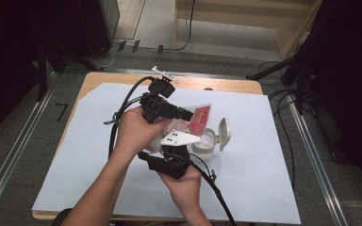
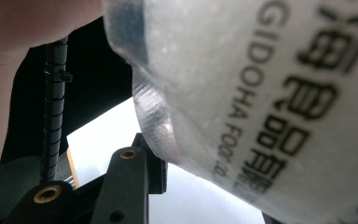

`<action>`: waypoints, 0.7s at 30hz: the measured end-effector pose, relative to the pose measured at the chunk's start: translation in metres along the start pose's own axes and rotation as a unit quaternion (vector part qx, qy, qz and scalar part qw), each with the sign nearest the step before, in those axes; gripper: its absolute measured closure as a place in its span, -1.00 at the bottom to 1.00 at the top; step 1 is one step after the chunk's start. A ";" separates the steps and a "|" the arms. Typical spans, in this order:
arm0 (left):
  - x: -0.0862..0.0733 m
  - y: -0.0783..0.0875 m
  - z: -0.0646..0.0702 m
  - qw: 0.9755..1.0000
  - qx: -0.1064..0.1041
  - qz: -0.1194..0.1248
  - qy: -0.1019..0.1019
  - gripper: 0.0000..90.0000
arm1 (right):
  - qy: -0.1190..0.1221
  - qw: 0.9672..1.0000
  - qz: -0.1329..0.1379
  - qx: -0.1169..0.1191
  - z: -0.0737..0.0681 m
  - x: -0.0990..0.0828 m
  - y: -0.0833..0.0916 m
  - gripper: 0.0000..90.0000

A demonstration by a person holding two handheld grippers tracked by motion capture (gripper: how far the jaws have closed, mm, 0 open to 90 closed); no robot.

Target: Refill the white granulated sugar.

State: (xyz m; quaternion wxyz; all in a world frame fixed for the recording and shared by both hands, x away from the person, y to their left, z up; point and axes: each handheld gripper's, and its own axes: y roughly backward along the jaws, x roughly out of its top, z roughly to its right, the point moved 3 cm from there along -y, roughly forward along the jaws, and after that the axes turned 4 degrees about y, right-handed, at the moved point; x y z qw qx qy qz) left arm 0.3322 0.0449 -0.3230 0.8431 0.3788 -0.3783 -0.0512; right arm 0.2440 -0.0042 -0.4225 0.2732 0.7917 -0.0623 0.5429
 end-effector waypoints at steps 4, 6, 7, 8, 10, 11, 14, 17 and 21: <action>0.000 0.000 0.001 1.000 -0.001 0.000 -0.006 0.81 | 0.001 1.000 0.001 0.000 0.000 0.000 0.000 0.42; 0.000 0.000 0.001 1.000 0.000 -0.002 -0.005 0.81 | -0.001 1.000 0.001 0.001 0.000 0.000 0.000 0.42; 0.000 0.000 0.002 1.000 0.000 -0.001 -0.003 0.81 | -0.002 1.000 0.001 0.000 0.000 0.000 0.000 0.42; 0.000 0.000 0.002 1.000 -0.001 -0.002 -0.002 0.81 | -0.002 1.000 0.001 0.000 -0.001 0.000 0.001 0.42; 0.000 0.000 0.002 1.000 -0.001 -0.002 -0.003 0.81 | -0.002 1.000 0.001 0.000 -0.001 0.000 0.001 0.42; 0.000 0.000 0.002 1.000 -0.001 -0.002 -0.003 0.81 | -0.002 1.000 0.001 0.000 -0.001 0.000 0.000 0.42; 0.000 0.000 0.002 1.000 0.000 -0.002 -0.004 0.81 | -0.001 1.000 0.001 0.000 -0.001 0.000 0.000 0.42; 0.000 0.000 0.002 1.000 0.000 -0.001 -0.003 0.81 | -0.002 1.000 0.001 0.000 -0.001 0.000 0.000 0.42; 0.000 0.000 0.002 1.000 0.001 -0.001 -0.003 0.81 | -0.001 1.000 0.001 -0.001 -0.001 0.000 0.000 0.42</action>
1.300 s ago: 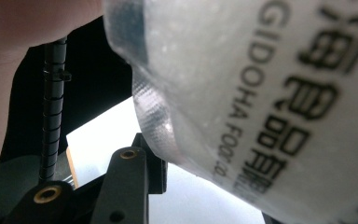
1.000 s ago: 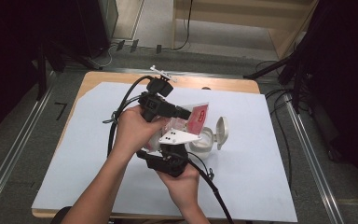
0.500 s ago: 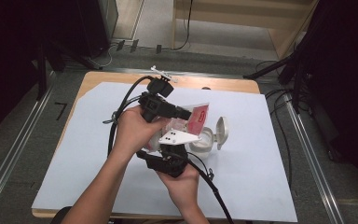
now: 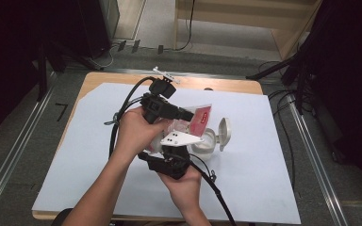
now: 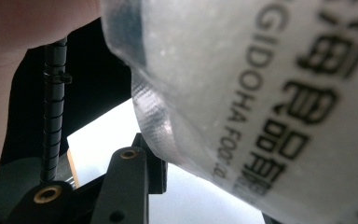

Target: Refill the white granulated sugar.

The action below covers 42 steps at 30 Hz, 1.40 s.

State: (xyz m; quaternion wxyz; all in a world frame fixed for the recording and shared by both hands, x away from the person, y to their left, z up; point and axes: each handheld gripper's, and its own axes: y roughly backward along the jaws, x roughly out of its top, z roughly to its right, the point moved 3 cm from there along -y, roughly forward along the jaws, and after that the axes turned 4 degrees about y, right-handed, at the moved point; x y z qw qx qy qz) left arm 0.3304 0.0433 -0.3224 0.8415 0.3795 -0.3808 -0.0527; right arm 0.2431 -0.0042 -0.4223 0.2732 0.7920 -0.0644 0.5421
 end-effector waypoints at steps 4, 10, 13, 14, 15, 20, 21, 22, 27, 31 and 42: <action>0.000 0.000 0.001 1.000 0.000 -0.001 -0.004 0.81 | -0.001 1.000 0.000 -0.001 0.000 0.000 0.000 0.42; 0.000 0.000 0.002 1.000 -0.001 -0.001 -0.001 0.81 | -0.003 1.000 0.001 0.000 -0.001 0.001 0.001 0.42; 0.000 0.000 0.003 1.000 -0.002 -0.001 -0.002 0.81 | -0.006 1.000 -0.001 0.000 -0.002 0.001 0.002 0.42; 0.000 0.000 0.003 1.000 -0.002 0.000 -0.002 0.81 | -0.007 1.000 -0.001 0.002 -0.002 0.001 0.003 0.42; 0.000 0.000 0.003 1.000 -0.003 0.000 -0.003 0.80 | -0.007 1.000 -0.001 0.002 -0.002 0.001 0.003 0.42; 0.000 0.000 0.004 1.000 -0.003 0.001 -0.003 0.80 | -0.006 1.000 0.000 0.002 -0.002 0.001 0.003 0.42; 0.000 -0.001 0.004 1.000 -0.003 0.001 -0.003 0.80 | -0.006 1.000 0.000 0.001 -0.002 0.001 0.002 0.42; 0.000 -0.001 0.004 1.000 -0.005 0.000 -0.004 0.80 | -0.006 1.000 0.000 0.001 -0.002 0.001 0.002 0.42; 0.001 -0.001 0.004 1.000 -0.001 0.000 -0.006 0.80 | -0.007 1.000 0.000 0.002 -0.002 0.001 0.002 0.42; 0.001 -0.001 0.005 1.000 0.000 -0.002 -0.008 0.80 | -0.006 1.000 0.001 0.002 -0.002 0.001 0.003 0.42; 0.001 -0.001 0.008 1.000 0.001 -0.001 -0.011 0.80 | 0.006 1.000 0.004 -0.007 -0.003 0.000 0.003 0.42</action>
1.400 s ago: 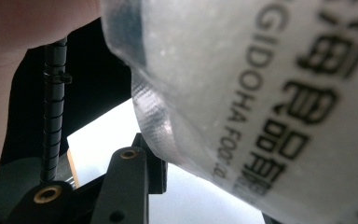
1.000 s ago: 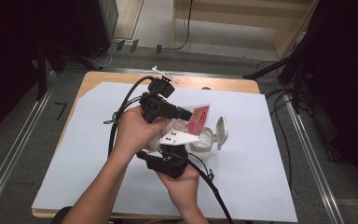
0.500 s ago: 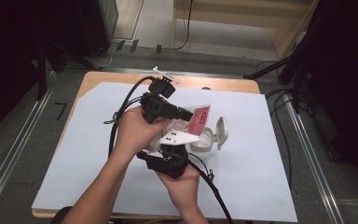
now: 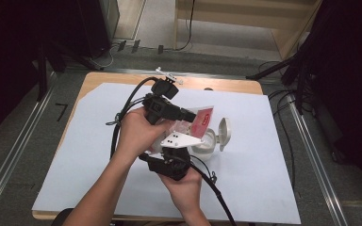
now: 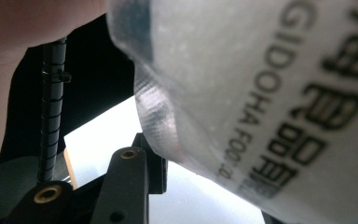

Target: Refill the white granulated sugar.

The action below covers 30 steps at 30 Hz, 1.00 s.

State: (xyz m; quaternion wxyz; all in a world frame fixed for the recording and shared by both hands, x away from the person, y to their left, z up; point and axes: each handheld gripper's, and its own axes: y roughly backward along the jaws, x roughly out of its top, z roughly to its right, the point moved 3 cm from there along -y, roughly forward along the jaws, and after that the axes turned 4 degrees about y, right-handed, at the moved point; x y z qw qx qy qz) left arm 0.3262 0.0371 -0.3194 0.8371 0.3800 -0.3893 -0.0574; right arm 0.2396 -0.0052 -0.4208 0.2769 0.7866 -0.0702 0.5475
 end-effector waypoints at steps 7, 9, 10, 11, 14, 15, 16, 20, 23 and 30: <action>0.000 -0.002 0.003 1.000 0.002 0.004 -0.006 0.80 | -0.001 1.000 0.010 -0.007 0.001 -0.001 0.001 0.43; 0.000 -0.002 0.003 1.000 0.002 0.004 -0.007 0.80 | 0.000 1.000 0.009 -0.006 0.002 -0.001 0.001 0.43; 0.000 -0.002 0.003 1.000 0.002 0.004 -0.007 0.80 | 0.000 1.000 0.008 -0.006 0.002 -0.001 0.001 0.43; 0.000 -0.002 0.003 1.000 0.002 0.005 -0.007 0.80 | 0.000 1.000 0.008 -0.005 0.002 -0.001 0.001 0.43; 0.001 -0.002 0.003 1.000 0.001 0.006 -0.007 0.79 | -0.002 1.000 0.008 -0.005 0.002 -0.001 0.002 0.43; 0.001 -0.002 0.003 1.000 0.001 0.006 -0.006 0.79 | -0.001 1.000 0.007 -0.005 0.002 -0.001 0.002 0.43; 0.001 -0.002 0.003 1.000 0.002 0.004 -0.008 0.79 | -0.001 1.000 0.006 -0.004 0.002 -0.001 0.002 0.43; 0.001 -0.002 0.003 1.000 0.001 0.005 -0.006 0.79 | -0.002 1.000 0.006 -0.003 0.002 -0.001 0.002 0.43; 0.001 -0.002 0.003 1.000 0.001 0.005 -0.007 0.79 | -0.002 1.000 0.006 -0.004 0.002 -0.001 0.002 0.43; 0.001 -0.001 0.004 1.000 -0.001 0.009 -0.007 0.79 | -0.001 1.000 0.009 -0.010 0.002 0.000 0.002 0.43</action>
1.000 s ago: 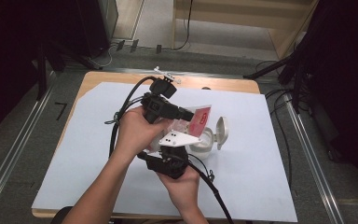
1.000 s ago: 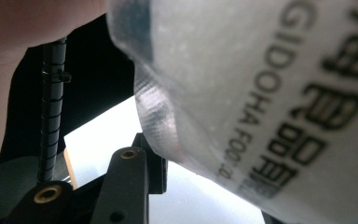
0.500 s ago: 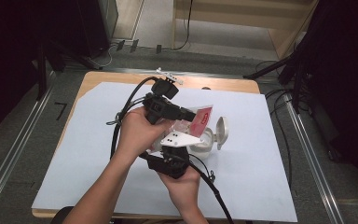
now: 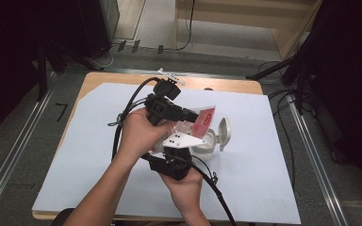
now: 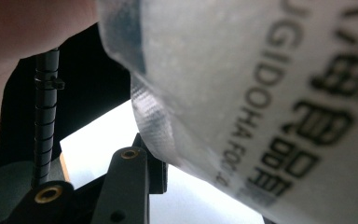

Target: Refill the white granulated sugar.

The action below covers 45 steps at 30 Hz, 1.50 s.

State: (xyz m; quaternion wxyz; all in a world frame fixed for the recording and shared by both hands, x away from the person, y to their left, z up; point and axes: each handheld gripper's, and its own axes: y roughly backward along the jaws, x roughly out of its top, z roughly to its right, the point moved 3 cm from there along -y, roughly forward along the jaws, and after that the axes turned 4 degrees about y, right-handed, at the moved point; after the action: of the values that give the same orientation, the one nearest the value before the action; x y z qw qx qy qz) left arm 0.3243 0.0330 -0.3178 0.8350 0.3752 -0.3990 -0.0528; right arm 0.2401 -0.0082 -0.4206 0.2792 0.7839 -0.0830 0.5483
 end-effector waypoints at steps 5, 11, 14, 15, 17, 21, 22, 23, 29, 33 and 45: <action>0.006 -0.004 0.002 1.000 -0.003 -0.004 -0.011 0.79 | 0.001 1.000 0.005 -0.007 0.004 0.002 0.003 0.43; 0.009 -0.008 -0.001 1.000 -0.013 -0.001 -0.005 0.79 | -0.004 1.000 0.006 -0.014 0.009 0.002 0.004 0.43; 0.010 -0.009 -0.001 1.000 -0.014 0.000 -0.005 0.79 | -0.004 1.000 0.004 -0.017 0.011 0.001 0.004 0.43; 0.010 -0.010 -0.001 1.000 -0.013 -0.001 -0.006 0.79 | -0.005 1.000 0.003 -0.017 0.011 0.001 0.004 0.43; 0.010 -0.010 0.000 1.000 -0.012 -0.001 -0.008 0.79 | -0.007 1.000 0.004 -0.017 0.011 0.001 0.005 0.43; 0.009 -0.010 0.002 1.000 -0.010 0.003 -0.009 0.79 | -0.006 1.000 0.005 -0.018 0.011 0.001 0.006 0.43; 0.009 -0.010 0.003 1.000 -0.007 0.001 -0.013 0.79 | -0.006 1.000 0.006 -0.016 0.011 0.000 0.006 0.43; 0.009 -0.010 0.003 1.000 -0.006 0.001 -0.016 0.80 | -0.007 1.000 0.007 -0.016 0.011 0.000 0.006 0.43; 0.008 -0.007 0.006 1.000 -0.002 0.000 -0.012 0.80 | -0.010 1.000 0.010 -0.013 0.007 0.002 0.007 0.43; 0.007 -0.006 0.006 1.000 0.000 -0.002 -0.015 0.80 | -0.011 1.000 0.012 -0.007 0.005 0.002 0.005 0.42; 0.006 -0.004 0.004 1.000 0.001 -0.006 -0.014 0.79 | -0.011 1.000 0.009 0.003 0.001 0.002 0.003 0.39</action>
State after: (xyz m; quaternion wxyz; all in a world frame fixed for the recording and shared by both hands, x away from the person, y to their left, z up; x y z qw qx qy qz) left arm 0.3263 0.0250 -0.3150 0.8287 0.3773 -0.4087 -0.0629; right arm 0.2407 -0.0111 -0.4177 0.2708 0.7899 -0.0910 0.5425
